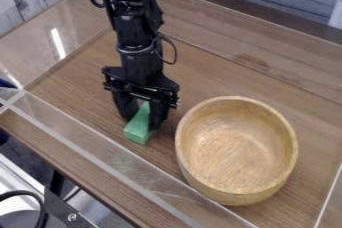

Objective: Put the green block in the brown bowl

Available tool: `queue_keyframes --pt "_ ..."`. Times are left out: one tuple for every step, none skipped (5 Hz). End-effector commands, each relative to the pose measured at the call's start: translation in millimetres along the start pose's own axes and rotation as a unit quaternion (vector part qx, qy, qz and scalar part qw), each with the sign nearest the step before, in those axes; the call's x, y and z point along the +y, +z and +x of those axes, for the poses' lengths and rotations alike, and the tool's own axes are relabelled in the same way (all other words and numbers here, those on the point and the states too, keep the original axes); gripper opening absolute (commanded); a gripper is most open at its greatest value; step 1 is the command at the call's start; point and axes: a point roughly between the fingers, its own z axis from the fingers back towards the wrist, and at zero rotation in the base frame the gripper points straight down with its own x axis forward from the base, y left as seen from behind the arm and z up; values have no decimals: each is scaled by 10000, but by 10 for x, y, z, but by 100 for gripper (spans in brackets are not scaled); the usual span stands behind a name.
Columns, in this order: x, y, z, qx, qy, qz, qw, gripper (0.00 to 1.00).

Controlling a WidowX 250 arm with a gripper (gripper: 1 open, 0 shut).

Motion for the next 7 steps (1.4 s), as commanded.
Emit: queue_keyframes --pt "9 105 71 -156 15 -6 9999 0" --pt "6 169 71 -139 33 -63 9999 0" --pt "4 235 74 -132 45 -119 9998 0" --pt "-9 275 71 -123 51 -148 9998 0" --pt "-22 318 68 -119 56 -177 9998 0" --pt "-43 388 74 -145 57 -225 9996 0" --pt "-86 494 86 -204 44 -298 9993 0"
